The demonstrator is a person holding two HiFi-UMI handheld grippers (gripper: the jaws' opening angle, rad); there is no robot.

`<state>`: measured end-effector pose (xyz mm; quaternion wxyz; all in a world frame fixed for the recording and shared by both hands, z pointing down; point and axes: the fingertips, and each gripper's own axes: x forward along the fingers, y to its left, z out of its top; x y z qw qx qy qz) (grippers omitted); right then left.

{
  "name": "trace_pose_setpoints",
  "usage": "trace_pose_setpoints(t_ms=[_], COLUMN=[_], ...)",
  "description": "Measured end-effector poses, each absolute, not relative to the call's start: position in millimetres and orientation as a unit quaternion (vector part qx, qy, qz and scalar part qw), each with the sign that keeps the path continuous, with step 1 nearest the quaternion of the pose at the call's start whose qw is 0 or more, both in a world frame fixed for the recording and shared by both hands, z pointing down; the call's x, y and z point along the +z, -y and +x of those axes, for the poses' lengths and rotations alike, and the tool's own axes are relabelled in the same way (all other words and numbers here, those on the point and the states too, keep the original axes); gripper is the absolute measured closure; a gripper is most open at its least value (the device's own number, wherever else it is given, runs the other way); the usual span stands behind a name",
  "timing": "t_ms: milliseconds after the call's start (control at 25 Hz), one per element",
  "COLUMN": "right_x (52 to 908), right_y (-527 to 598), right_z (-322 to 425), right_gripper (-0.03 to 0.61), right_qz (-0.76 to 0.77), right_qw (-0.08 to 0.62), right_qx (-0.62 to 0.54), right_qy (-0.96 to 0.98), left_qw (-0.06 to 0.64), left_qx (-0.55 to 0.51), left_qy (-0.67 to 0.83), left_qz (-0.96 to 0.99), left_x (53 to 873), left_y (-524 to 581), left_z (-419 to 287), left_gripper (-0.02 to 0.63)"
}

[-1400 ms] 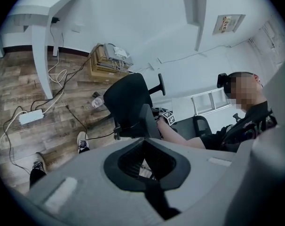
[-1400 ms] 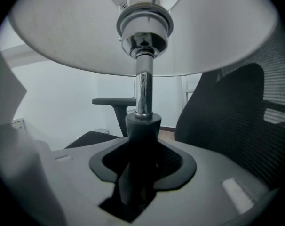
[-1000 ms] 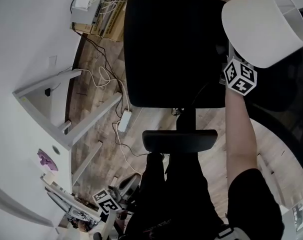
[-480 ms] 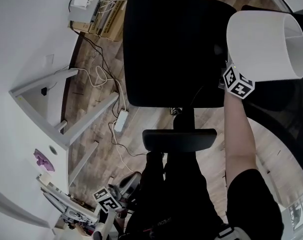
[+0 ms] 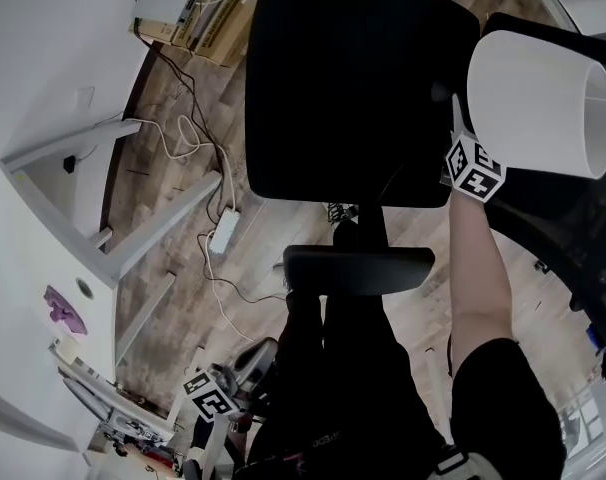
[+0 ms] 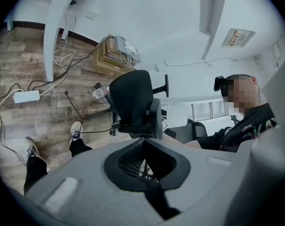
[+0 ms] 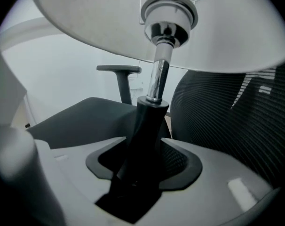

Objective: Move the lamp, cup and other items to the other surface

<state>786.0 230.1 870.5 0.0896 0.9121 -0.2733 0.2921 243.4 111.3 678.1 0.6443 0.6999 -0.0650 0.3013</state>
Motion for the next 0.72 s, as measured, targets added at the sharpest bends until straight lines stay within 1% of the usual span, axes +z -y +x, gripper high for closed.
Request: trace_pose_setpoints(t_ms=[240,320,400,480,520,640,720], right_x=[870,866,867,870,867,851,832], right_y=[-253,-257,-258,-259,-259,-261,-267], right_z=[760,754,743,728,721,699,686], right_gripper=[0.349,0.368,0.356,0.358,0.37,0.439,0.512], right_qz=[0.891,0.884,0.87,0.852,0.845,0.834,0.833], right_qw=[0.149,0.159,0.164,0.178,0.189,0.219,0.23], right_qx=[0.311,0.316,0.338,0.357,0.359,0.352,0.346], right_qy=[0.296,0.304,0.32,0.339,0.348,0.364,0.365], left_qw=[0.653,0.655,0.655,0.655,0.654,0.646,0.639], left_qx=[0.275,0.266,0.259,0.25,0.243,0.22,0.202], left_qy=[0.051,0.051,0.05,0.045,0.041,0.028,0.023], left_qz=[0.704,0.706,0.708,0.712,0.715,0.73,0.742], left_x=[677,678,679,678,677,668,659], left_y=[-112,-110,-108,-109,-109,-106,-101], left_z=[240,234,227,222,221,216,207], left_gripper=[0.621,0.621,0.621,0.621,0.621,0.621,0.621])
